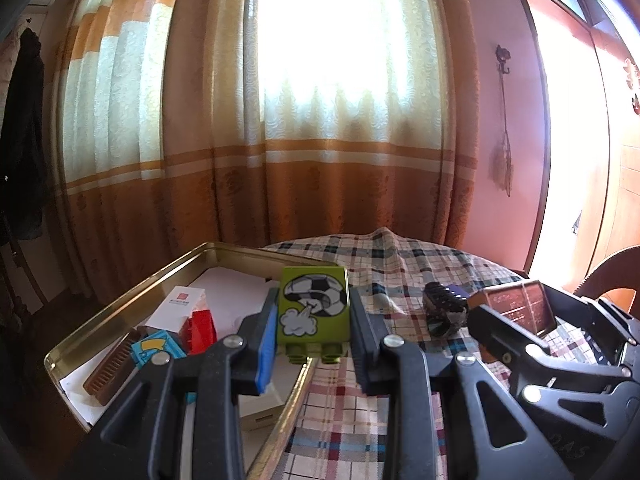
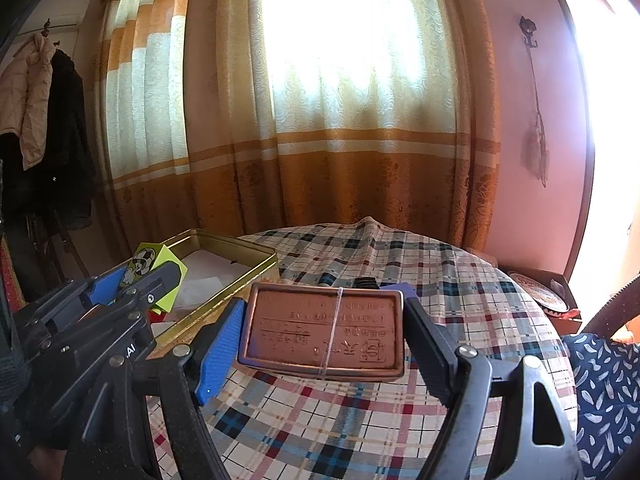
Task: Organize rigid objects
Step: 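Carry the green block with the left gripper while the right carries the copper plate toward the tray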
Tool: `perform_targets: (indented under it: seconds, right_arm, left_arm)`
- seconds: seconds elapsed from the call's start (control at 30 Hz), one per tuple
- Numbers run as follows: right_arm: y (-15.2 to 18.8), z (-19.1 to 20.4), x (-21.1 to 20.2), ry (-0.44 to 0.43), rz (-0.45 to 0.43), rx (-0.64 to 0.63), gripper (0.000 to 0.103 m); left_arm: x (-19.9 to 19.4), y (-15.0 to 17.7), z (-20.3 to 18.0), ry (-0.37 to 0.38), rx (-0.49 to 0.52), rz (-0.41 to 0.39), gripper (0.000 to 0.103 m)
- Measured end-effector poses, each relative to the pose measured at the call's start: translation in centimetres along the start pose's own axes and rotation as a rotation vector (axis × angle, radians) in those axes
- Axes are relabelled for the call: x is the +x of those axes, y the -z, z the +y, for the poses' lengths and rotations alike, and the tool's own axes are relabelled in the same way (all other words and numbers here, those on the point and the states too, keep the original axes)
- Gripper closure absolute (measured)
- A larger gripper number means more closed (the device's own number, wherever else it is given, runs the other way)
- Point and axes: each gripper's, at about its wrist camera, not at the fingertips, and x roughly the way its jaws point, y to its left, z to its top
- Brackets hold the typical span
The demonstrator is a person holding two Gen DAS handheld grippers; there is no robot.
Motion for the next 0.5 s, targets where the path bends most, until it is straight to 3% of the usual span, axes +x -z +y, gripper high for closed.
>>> perform_targets:
  seconds: [0.5]
  right_arm:
    - [0.2, 1.4, -0.1, -0.047, 0.013, -0.019, 0.023]
  left_arm:
    - [-1.5, 0.2, 1.7, -0.008, -0.017, -0.011, 0.073]
